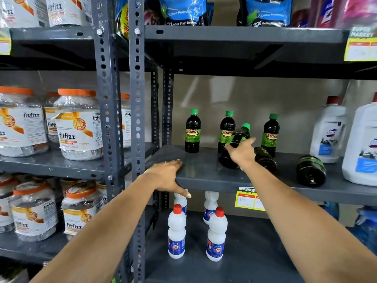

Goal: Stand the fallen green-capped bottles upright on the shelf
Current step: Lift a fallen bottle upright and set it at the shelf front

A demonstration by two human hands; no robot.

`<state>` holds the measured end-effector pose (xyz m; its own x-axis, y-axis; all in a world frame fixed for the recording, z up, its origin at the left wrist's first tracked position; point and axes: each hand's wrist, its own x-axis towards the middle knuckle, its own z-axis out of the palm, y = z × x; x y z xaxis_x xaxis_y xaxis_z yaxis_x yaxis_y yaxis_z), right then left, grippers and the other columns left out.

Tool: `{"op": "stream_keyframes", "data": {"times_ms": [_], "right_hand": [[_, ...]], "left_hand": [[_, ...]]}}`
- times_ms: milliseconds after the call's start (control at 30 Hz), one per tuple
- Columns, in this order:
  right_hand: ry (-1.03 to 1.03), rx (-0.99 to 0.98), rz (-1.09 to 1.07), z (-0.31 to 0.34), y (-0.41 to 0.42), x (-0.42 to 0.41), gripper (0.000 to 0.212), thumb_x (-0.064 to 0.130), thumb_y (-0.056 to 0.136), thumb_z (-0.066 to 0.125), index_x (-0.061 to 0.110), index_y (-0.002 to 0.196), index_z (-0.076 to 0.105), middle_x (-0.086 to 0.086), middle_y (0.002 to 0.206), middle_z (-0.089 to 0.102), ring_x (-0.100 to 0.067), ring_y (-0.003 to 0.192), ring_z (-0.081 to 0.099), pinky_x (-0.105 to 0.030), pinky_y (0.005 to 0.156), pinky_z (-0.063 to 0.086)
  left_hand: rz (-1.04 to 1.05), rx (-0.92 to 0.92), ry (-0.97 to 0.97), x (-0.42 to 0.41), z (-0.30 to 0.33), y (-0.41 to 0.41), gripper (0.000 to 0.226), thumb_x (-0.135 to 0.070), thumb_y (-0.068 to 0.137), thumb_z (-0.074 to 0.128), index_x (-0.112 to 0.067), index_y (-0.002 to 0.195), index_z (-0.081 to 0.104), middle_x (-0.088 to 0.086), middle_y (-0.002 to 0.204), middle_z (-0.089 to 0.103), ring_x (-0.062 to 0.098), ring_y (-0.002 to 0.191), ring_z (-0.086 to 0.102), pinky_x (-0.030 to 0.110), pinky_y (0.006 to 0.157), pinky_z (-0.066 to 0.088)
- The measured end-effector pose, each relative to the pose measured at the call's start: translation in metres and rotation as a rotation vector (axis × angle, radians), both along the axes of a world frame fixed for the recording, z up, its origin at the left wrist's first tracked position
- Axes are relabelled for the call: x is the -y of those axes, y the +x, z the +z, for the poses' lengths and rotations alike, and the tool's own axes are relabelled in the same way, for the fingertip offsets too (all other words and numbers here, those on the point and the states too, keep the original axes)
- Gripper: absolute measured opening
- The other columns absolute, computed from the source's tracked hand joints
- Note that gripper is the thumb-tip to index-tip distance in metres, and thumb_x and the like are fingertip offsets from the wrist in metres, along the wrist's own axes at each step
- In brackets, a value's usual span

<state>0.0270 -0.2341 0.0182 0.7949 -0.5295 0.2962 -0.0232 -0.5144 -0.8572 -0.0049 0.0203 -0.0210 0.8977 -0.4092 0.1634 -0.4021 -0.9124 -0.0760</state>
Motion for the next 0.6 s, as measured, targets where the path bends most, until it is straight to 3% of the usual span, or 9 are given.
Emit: {"op": "stream_keyframes", "data": {"times_ms": [67, 167, 333, 433, 600], "right_hand": [[-0.022, 0.083, 0.055, -0.009, -0.003, -0.007, 0.108, 0.040, 0.083, 0.071, 0.001, 0.152, -0.002, -0.028, 0.140, 0.045, -0.044, 0.127, 0.048, -0.047, 0.102, 0.043], [-0.091, 0.173, 0.170, -0.021, -0.004, -0.016, 0.094, 0.040, 0.081, 0.073, -0.002, 0.147, 0.019, -0.024, 0.137, 0.043, -0.040, 0.127, 0.044, -0.044, 0.102, 0.041], [-0.242, 0.148, 0.359, -0.027, -0.004, -0.021, 0.073, 0.034, 0.076, 0.079, 0.008, 0.132, 0.039, -0.013, 0.129, 0.043, -0.027, 0.122, 0.046, -0.034, 0.105, 0.035], [-0.126, 0.110, 0.459, -0.026, 0.000, -0.027, 0.068, 0.036, 0.075, 0.079, 0.015, 0.128, 0.042, -0.007, 0.127, 0.055, -0.023, 0.117, 0.054, -0.039, 0.102, 0.043], [0.010, 0.055, 0.567, -0.027, 0.005, -0.045, 0.062, 0.031, 0.082, 0.075, 0.016, 0.130, 0.038, -0.001, 0.120, 0.059, -0.018, 0.110, 0.055, -0.033, 0.093, 0.043]], "left_hand": [[0.012, -0.009, -0.003, 0.000, 0.000, -0.002, 0.134, -0.091, 0.051, 0.060, -0.018, 0.155, 0.015, -0.003, 0.164, 0.008, 0.025, 0.146, 0.022, 0.046, 0.112, 0.028], [0.023, -0.015, -0.007, 0.000, 0.000, -0.002, 0.137, -0.092, 0.050, 0.060, -0.016, 0.155, 0.014, 0.000, 0.164, 0.009, 0.024, 0.147, 0.018, 0.045, 0.114, 0.026], [0.031, -0.015, -0.009, -0.001, -0.002, 0.001, 0.139, -0.094, 0.047, 0.058, -0.016, 0.155, 0.014, 0.001, 0.163, 0.013, 0.024, 0.146, 0.021, 0.047, 0.113, 0.028], [0.027, -0.003, -0.005, -0.001, 0.000, 0.001, 0.138, -0.093, 0.049, 0.058, -0.016, 0.154, 0.015, 0.001, 0.163, 0.015, 0.025, 0.146, 0.023, 0.046, 0.113, 0.028], [0.047, 0.009, -0.009, 0.000, -0.002, 0.000, 0.138, -0.093, 0.048, 0.059, -0.011, 0.152, 0.020, 0.005, 0.162, 0.018, 0.028, 0.143, 0.028, 0.047, 0.111, 0.033]]}}
